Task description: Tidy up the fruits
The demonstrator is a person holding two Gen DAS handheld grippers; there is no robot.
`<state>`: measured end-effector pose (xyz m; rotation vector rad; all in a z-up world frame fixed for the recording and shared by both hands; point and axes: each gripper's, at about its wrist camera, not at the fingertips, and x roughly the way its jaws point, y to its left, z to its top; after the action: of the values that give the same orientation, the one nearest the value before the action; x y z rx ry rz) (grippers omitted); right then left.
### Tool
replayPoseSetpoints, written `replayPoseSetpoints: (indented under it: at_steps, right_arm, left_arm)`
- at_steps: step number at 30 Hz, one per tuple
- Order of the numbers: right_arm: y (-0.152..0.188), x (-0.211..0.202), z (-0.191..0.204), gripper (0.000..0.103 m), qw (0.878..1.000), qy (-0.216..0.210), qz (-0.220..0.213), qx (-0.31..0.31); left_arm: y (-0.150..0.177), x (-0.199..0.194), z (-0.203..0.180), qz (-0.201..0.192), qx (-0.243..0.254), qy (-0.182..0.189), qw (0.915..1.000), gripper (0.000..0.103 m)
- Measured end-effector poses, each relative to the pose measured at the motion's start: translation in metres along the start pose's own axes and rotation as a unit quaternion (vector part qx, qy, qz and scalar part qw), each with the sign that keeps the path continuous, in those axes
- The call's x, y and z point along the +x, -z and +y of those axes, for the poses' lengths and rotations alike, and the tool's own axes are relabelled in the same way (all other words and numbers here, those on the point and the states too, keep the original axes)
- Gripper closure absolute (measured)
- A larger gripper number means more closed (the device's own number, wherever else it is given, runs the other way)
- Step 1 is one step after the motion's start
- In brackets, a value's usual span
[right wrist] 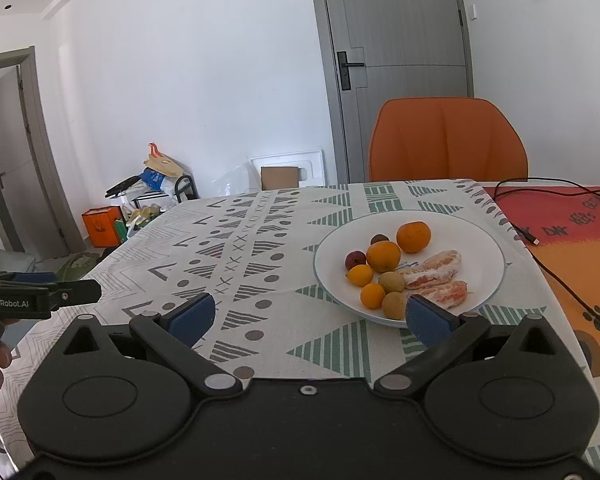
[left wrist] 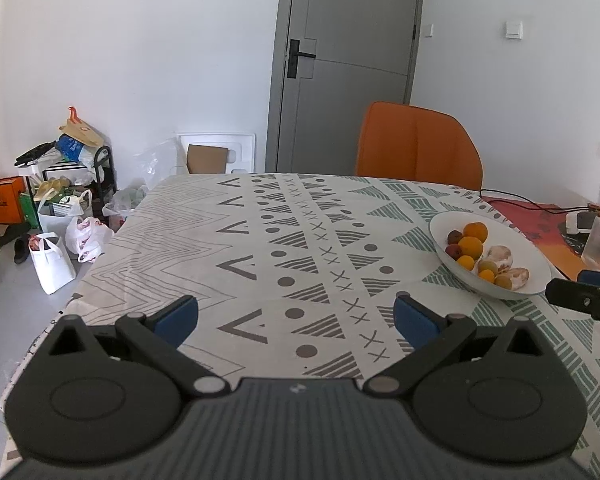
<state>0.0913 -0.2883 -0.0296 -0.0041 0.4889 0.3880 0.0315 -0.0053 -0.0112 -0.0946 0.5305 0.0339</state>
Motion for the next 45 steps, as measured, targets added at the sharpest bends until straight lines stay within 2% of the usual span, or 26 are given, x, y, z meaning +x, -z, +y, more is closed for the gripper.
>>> replayPoseSetpoints:
  at_steps: [45]
  right_arm:
    - [0.0015,0.0007,0.0009,0.0,1.0,0.004,0.002,0.002]
  left_arm:
    - [-0.002,-0.0032,0.0032,0.006,-0.001,0.001,1.0,0.0]
